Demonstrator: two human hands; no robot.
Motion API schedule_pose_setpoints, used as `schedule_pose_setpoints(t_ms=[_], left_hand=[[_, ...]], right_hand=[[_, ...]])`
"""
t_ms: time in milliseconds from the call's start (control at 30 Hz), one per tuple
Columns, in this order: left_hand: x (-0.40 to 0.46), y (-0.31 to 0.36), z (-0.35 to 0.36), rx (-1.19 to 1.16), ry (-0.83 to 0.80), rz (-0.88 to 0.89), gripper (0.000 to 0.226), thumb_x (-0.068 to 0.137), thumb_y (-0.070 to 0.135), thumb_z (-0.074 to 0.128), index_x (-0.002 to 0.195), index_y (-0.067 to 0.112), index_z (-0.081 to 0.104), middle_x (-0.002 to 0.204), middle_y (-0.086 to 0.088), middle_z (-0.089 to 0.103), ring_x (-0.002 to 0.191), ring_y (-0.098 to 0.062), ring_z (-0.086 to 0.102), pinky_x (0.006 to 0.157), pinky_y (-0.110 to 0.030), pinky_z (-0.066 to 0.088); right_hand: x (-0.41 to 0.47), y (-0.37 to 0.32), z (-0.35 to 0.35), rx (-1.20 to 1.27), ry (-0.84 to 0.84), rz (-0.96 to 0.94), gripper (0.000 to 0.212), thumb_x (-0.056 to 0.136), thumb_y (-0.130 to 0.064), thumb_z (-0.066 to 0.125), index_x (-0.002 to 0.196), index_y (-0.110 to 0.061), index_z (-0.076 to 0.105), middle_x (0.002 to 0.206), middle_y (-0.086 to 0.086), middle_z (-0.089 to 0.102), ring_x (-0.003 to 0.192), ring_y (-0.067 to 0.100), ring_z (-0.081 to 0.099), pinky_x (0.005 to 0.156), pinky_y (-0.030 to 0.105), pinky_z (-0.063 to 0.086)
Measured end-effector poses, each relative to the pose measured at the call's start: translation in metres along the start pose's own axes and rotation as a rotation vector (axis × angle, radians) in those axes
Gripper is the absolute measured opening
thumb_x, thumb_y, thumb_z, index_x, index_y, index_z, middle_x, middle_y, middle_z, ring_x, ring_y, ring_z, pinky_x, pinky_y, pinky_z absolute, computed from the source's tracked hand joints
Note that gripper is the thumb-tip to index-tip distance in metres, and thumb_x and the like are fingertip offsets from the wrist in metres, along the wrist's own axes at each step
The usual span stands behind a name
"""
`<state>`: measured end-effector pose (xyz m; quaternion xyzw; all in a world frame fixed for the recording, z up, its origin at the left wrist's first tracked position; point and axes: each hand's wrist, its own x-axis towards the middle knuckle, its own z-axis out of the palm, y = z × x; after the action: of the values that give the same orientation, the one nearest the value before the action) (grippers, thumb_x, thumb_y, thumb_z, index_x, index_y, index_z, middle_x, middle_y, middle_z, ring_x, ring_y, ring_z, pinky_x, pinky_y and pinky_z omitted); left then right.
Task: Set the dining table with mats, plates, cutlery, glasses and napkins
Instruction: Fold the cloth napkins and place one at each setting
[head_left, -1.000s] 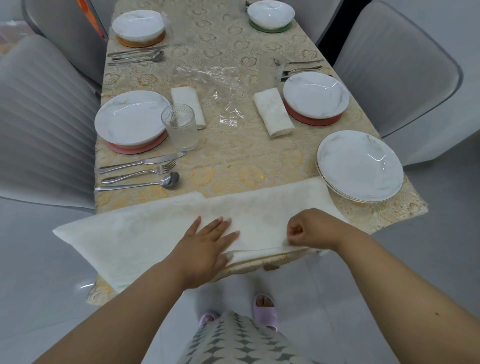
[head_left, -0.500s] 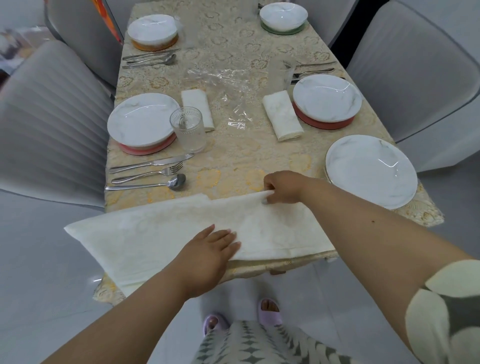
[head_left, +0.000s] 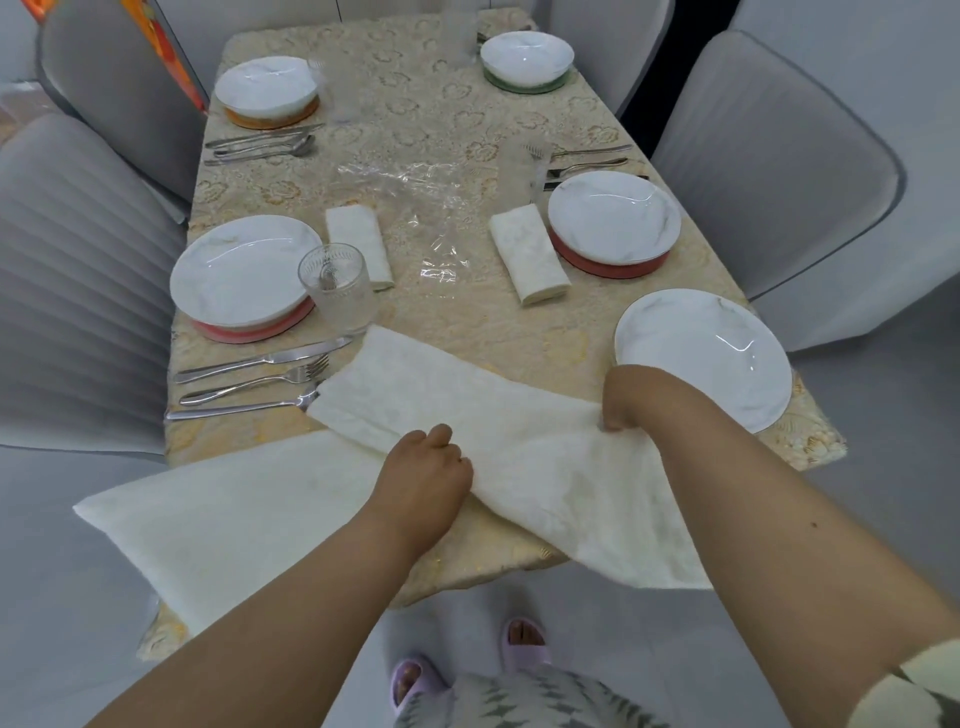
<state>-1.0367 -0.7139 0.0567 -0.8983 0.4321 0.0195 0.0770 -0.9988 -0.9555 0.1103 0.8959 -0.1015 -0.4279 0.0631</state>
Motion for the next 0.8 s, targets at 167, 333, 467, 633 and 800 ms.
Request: schedule_pose_setpoints(t_ms=[167, 333, 467, 633, 800], left_hand=[[0.010, 0.016, 0.009, -0.057, 0.117, 0.037, 0.018, 0.043, 0.008, 0.066, 0.055, 0.017, 0.055, 0.057, 0.001, 0.050, 0.065, -0.021, 0.047, 0.058, -0.029, 0.027], [-0.002, 0.028, 0.029, -0.250, 0.122, 0.128, 0.039, 0.061, 0.021, 0.059, 0.098, 0.016, 0.068, 0.093, 0.001, 0.063, 0.084, -0.022, 0.055, 0.078, -0.033, 0.038], [-0.015, 0.026, 0.031, -0.541, 0.072, -0.003, 0.045, 0.069, 0.028, 0.049, 0.107, 0.016, 0.069, 0.113, -0.001, 0.067, 0.099, -0.016, 0.058, 0.086, -0.030, 0.052], [-0.020, 0.024, 0.007, -1.658, -0.051, -0.648, 0.043, 0.087, 0.063, 0.040, 0.112, 0.037, 0.063, 0.118, 0.019, 0.064, 0.114, 0.002, 0.055, 0.097, -0.020, 0.040], [-0.005, 0.020, 0.004, -1.781, 0.021, -0.816, 0.046, 0.075, 0.063, 0.061, 0.107, 0.029, 0.064, 0.104, 0.020, 0.066, 0.100, -0.005, 0.061, 0.091, -0.026, 0.046]], right_hand=[[0.005, 0.005, 0.007, 0.102, 0.134, -0.127, 0.018, 0.093, -0.022, 0.053, 0.099, -0.006, 0.060, 0.095, 0.007, 0.057, 0.083, 0.023, 0.057, 0.068, 0.027, 0.042], [-0.003, -0.001, -0.007, 0.699, 0.022, -0.361, 0.013, 0.087, -0.013, 0.064, 0.095, -0.019, 0.055, 0.072, 0.000, 0.054, 0.062, 0.014, 0.049, 0.052, 0.023, 0.039], [0.012, -0.016, -0.017, 1.515, -0.469, -0.226, 0.026, 0.089, 0.012, 0.041, 0.090, 0.003, 0.066, 0.087, 0.017, 0.068, 0.073, 0.027, 0.065, 0.067, 0.038, 0.058], [0.032, -0.043, -0.028, 2.223, -0.520, -0.140, 0.081, 0.054, 0.030, 0.018, 0.132, 0.019, 0.035, 0.120, 0.032, 0.052, 0.129, 0.038, 0.045, 0.105, 0.044, 0.038], [0.042, -0.067, -0.025, 1.447, -0.110, -0.143, 0.020, 0.093, 0.009, 0.046, 0.113, 0.011, 0.053, 0.081, 0.017, 0.057, 0.070, 0.022, 0.066, 0.059, 0.025, 0.057]])
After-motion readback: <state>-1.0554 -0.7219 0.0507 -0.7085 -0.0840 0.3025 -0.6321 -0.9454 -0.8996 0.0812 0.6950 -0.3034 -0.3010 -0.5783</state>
